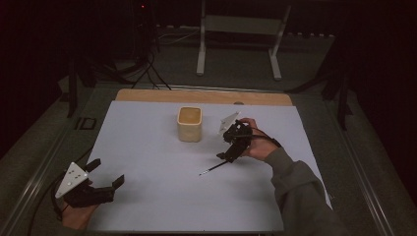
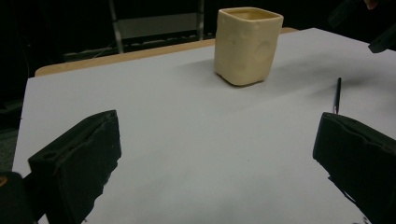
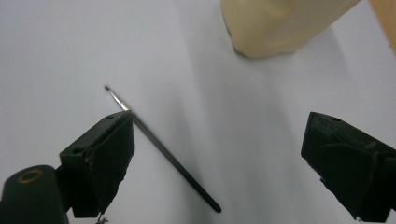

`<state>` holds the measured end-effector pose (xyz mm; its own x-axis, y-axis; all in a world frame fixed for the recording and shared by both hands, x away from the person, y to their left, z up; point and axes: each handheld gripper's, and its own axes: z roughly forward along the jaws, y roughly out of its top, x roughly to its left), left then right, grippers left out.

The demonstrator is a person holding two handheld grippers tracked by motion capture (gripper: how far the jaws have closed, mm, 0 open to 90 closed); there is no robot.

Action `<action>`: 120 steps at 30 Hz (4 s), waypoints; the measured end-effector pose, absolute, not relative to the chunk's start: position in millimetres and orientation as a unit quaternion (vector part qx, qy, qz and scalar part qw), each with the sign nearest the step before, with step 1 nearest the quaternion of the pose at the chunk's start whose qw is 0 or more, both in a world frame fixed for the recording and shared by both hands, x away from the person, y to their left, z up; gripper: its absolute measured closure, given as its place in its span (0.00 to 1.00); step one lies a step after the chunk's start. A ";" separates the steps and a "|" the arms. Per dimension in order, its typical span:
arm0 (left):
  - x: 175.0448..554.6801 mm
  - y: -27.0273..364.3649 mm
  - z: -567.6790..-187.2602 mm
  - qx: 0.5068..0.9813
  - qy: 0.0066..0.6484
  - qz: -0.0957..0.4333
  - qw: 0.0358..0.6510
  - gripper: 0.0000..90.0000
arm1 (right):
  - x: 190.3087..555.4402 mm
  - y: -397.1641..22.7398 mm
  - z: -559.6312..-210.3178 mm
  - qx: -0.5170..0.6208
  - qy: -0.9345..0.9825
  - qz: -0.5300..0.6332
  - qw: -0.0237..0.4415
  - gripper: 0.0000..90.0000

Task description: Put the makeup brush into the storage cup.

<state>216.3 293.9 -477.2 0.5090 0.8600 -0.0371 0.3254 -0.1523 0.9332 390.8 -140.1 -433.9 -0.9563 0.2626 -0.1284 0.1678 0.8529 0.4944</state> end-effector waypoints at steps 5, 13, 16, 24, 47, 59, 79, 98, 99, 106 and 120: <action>216.4 293.9 -477.3 0.711 0.417 0.267 0.499 0.02 | 392.2 -141.2 -435.5 0.115 0.961 0.235 0.085 0.11; 216.3 293.9 -477.4 0.712 0.416 0.267 0.499 0.02 | 394.0 -138.7 -443.7 0.109 0.968 0.217 0.070 0.11; 216.2 293.9 -477.4 0.712 0.417 0.267 0.499 0.02 | 394.6 -134.6 -450.7 0.106 0.971 0.203 0.062 0.11; 216.1 293.9 -477.5 0.712 0.417 0.266 0.499 0.02 | 396.5 -127.1 -464.4 0.099 0.978 0.177 0.049 0.12; 216.0 293.8 -477.8 0.713 0.417 0.265 0.498 0.03 | 398.1 -107.4 -498.9 0.067 0.994 0.084 -0.005 0.45; 215.7 293.8 -477.6 0.713 0.416 0.266 0.498 0.03 | 386.5 -90.5 -494.9 0.032 0.999 0.016 0.000 0.85; 215.3 294.6 -478.0 0.712 0.419 0.267 0.496 0.04 | 388.7 -90.8 -486.7 0.053 0.998 0.034 -0.014 0.96; 215.8 294.2 -478.6 0.713 0.419 0.267 0.495 0.04 | 397.3 -110.8 -466.0 0.100 0.987 0.125 0.002 0.96; 215.8 294.3 -478.6 0.713 0.419 0.267 0.495 0.04 | 397.3 -111.3 -465.3 0.101 0.987 0.127 0.004 0.96; 215.7 294.3 -478.5 0.712 0.420 0.267 0.496 0.04 | 398.4 -113.4 -460.2 0.107 0.983 0.150 0.010 0.96; 215.8 294.4 -478.6 0.712 0.420 0.267 0.495 0.04 | 399.9 -116.1 -451.7 0.115 0.975 0.190 0.024 0.96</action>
<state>215.8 294.4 -478.6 0.5043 0.8628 -0.0362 0.3347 -0.1566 0.9292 399.9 -116.1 -451.7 -0.9723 0.2336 -0.0027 0.2156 0.9014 0.3754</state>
